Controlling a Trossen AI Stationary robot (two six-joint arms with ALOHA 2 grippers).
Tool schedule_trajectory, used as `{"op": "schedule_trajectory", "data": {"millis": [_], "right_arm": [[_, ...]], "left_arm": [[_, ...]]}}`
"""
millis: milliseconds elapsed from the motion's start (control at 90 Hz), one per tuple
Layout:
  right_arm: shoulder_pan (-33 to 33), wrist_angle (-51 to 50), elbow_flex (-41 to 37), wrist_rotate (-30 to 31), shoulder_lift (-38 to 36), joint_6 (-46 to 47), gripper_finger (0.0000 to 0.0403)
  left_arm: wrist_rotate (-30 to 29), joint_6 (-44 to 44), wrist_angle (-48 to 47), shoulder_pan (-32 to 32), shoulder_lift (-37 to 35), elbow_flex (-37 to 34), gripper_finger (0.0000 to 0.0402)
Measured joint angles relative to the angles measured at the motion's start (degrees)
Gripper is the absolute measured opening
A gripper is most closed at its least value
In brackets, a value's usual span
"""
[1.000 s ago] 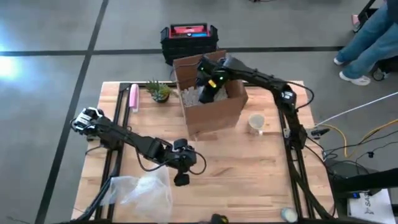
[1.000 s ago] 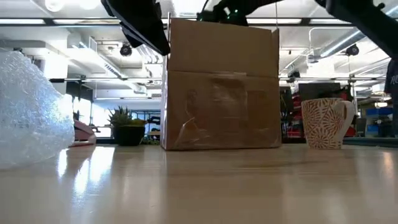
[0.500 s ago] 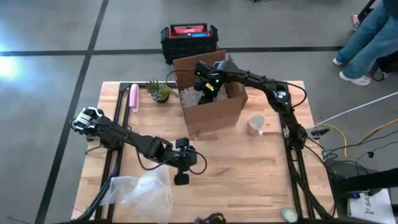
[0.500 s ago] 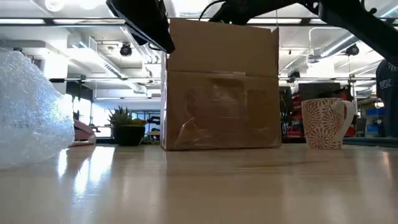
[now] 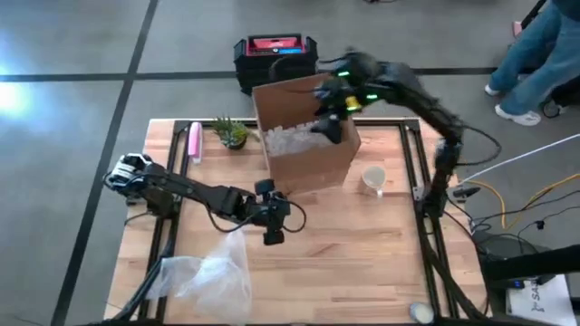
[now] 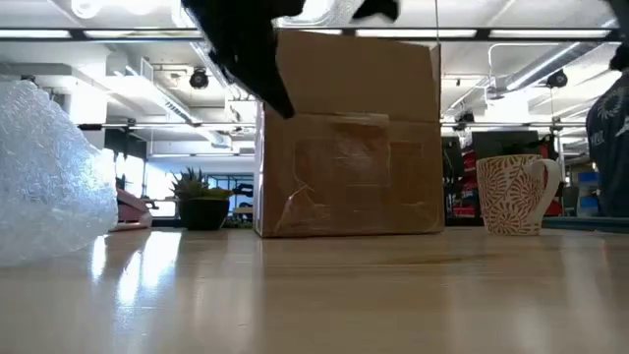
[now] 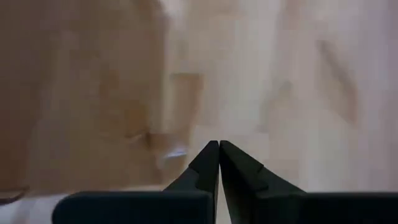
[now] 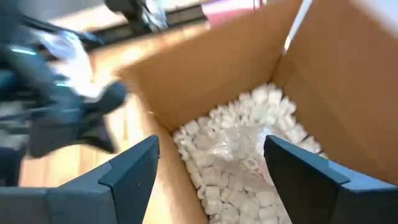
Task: Wrap mug
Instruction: Prepare the bubble wrap
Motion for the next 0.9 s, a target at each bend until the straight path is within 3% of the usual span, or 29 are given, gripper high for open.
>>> {"op": "schedule_trajectory", "data": {"millis": [289,544,744,900], "right_arm": [[5.3,0.4,-5.5,0.0,-13.8,0.0,0.0264],[6.7,0.6,-12.1,0.0,-19.4,1.4,0.0241],[6.7,1.1,-18.2,0.0,-21.4,0.9,0.0225],[6.7,1.8,-21.7,0.0,-21.5,0.9,0.0216]], "left_arm": [[-4.5,0.8,8.7,5.6,0.0,-7.5,0.0],[-11.3,-0.2,10.1,11.0,0.0,-10.8,0.0],[-10.1,0.2,12.6,14.5,-0.2,-11.9,0.0],[-7.4,0.4,12.4,13.5,-1.0,-11.5,0.0]]}}
